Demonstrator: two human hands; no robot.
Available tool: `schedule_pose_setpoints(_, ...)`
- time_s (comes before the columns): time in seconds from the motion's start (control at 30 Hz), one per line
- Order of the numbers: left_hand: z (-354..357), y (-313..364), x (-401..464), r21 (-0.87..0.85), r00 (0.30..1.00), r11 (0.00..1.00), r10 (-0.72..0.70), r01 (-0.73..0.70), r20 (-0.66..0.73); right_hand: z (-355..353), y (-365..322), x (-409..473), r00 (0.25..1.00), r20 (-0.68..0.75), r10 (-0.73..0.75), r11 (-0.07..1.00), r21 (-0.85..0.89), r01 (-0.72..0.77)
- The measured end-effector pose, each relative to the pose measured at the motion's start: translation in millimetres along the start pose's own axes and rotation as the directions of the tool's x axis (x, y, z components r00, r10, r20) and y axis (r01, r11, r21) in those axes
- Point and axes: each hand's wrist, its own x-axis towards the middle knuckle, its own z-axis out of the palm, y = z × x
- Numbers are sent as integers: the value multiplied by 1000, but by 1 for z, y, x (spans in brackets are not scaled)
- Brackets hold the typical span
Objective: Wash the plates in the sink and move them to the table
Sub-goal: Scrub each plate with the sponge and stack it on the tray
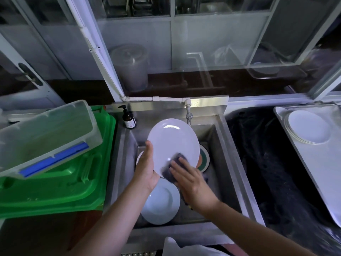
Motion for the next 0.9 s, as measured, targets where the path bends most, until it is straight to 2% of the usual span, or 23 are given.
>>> schedule_pose_setpoints(0.07,2,-1,-4,30,998,998,-55,56,-38,4,-9,2,998,30,-49,998,50,47)
schedule_pose_setpoints(0.17,-2,-3,-4,33,990,990,-137,137,25,2,1,20,993,55,-107,992,68,103)
schedule_pose_setpoints(0.33,-3,-8,-4,-29,976,981,-189,193,111,-8,9,65,993,-13,-119,992,45,119)
schedule_pose_setpoints(0.47,-10,-5,-2,-21,964,976,-210,216,161,-11,6,65,993,-29,-113,991,63,115)
schedule_pose_setpoints(0.6,-17,-2,8,123,962,968,-234,218,139,-9,1,36,939,84,-333,941,87,326)
schedule_pose_setpoints(0.73,-19,-12,9,268,969,938,-243,220,53,-19,15,38,861,169,-480,877,61,477)
schedule_pose_setpoints(0.8,-20,-15,9,261,977,948,-205,182,62,-22,26,53,878,162,-450,892,27,452)
schedule_pose_setpoints(0.9,-21,-15,7,253,977,950,-204,185,54,-18,34,74,968,42,-246,969,5,246)
